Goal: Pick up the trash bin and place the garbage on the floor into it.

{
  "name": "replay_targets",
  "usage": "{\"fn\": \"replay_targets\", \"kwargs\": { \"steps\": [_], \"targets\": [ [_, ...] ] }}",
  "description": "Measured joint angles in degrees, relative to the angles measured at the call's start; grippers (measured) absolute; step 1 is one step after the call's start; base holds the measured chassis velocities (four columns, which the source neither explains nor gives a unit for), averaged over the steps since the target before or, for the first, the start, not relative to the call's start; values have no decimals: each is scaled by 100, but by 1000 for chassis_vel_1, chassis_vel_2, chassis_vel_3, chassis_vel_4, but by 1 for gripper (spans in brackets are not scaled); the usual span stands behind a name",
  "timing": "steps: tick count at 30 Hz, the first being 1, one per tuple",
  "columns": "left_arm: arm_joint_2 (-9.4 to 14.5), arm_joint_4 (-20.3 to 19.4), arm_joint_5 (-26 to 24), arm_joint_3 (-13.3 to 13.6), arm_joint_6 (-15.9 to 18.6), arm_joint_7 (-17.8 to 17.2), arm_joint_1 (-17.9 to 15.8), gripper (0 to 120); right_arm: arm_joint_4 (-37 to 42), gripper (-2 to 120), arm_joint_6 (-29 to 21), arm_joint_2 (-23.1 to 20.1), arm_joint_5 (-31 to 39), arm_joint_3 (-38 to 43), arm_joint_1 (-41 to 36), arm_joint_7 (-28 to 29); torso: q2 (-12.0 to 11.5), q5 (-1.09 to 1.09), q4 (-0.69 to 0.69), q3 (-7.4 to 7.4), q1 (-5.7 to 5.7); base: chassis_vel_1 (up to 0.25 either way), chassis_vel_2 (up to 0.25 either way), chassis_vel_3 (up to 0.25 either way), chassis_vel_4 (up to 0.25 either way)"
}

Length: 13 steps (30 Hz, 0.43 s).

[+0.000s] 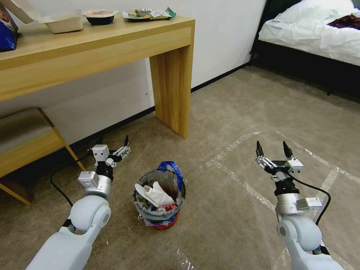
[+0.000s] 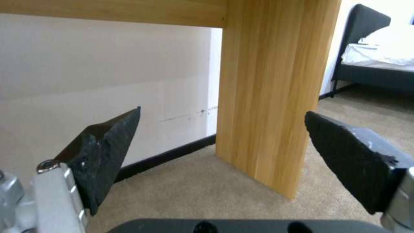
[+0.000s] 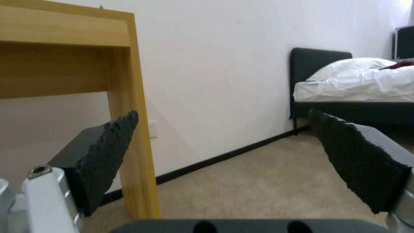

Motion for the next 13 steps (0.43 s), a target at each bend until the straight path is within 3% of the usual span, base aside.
{"fn": "replay_targets", "kwargs": {
  "steps": [13],
  "targets": [
    [5, -8, -15, -2, 15, -11, 1, 100, -6, 100, 0, -6, 7, -5, 6, -7, 0, 0, 0, 0, 0, 0, 0, 0, 0]
  ]
}}
